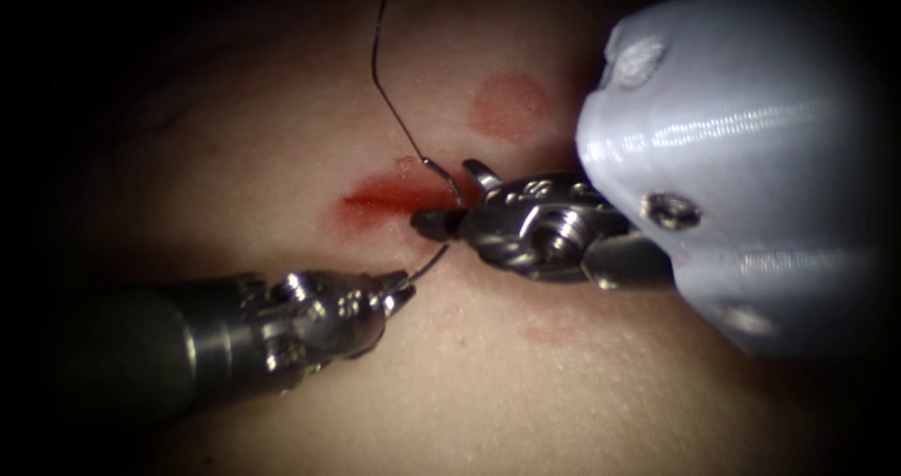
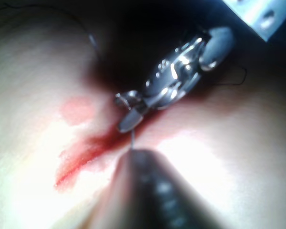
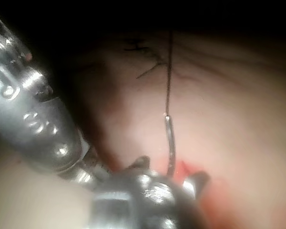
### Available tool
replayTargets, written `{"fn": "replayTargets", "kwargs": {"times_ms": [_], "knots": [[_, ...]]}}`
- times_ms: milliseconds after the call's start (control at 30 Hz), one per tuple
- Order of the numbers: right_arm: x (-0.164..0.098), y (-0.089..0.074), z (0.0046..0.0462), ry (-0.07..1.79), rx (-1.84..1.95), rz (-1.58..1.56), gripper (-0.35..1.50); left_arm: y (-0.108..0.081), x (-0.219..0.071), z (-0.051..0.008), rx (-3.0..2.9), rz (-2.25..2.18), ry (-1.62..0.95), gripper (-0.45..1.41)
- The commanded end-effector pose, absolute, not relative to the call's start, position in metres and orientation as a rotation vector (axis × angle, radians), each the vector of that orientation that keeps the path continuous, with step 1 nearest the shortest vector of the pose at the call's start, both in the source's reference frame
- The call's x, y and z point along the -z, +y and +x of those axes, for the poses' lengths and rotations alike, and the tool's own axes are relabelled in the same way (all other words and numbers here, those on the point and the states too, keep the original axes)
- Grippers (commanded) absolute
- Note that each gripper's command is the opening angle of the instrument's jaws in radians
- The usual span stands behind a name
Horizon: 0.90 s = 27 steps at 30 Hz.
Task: Wound Closure
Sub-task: Hand the needle over to the right gripper.
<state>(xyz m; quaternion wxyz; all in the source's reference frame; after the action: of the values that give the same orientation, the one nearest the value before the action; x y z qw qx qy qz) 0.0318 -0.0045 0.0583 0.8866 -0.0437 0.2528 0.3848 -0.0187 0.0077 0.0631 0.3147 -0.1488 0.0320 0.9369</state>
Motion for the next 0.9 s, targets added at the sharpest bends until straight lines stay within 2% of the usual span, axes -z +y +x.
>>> {"fn": "replayTargets", "kwargs": {"times_ms": [33,433,533,633,667,700,900], "knots": [[-0.0593,-0.0048,0.0322,0.523,-0.8,-0.091,0.96,0.0074,-0.0637,-0.0193,-2.47,-0.395,0.081,-0.35],[-0.062,-0.0049,0.0321,0.491,-0.798,-0.085,0.96,0.0072,-0.0633,-0.0196,-2.485,-0.391,0.08,-0.35],[-0.062,-0.005,0.0323,0.494,-0.798,-0.083,0.91,0.0071,-0.0632,-0.0197,-2.486,-0.392,0.08,-0.35],[-0.0617,-0.0052,0.0322,0.512,-0.815,-0.068,0.16,0.0071,-0.0632,-0.0196,-2.486,-0.393,0.08,-0.35],[-0.0614,-0.0053,0.0321,0.527,-0.816,-0.077,-0.28,0.0072,-0.0632,-0.0196,-2.486,-0.393,0.08,-0.35],[-0.0613,-0.0054,0.0321,0.525,-0.817,-0.078,-0.35,0.0072,-0.0632,-0.0196,-2.486,-0.393,0.08,-0.35],[-0.06,-0.0052,0.0316,0.543,-0.821,-0.089,-0.35,0.0072,-0.0633,-0.0196,-2.489,-0.391,0.08,-0.35]]}}
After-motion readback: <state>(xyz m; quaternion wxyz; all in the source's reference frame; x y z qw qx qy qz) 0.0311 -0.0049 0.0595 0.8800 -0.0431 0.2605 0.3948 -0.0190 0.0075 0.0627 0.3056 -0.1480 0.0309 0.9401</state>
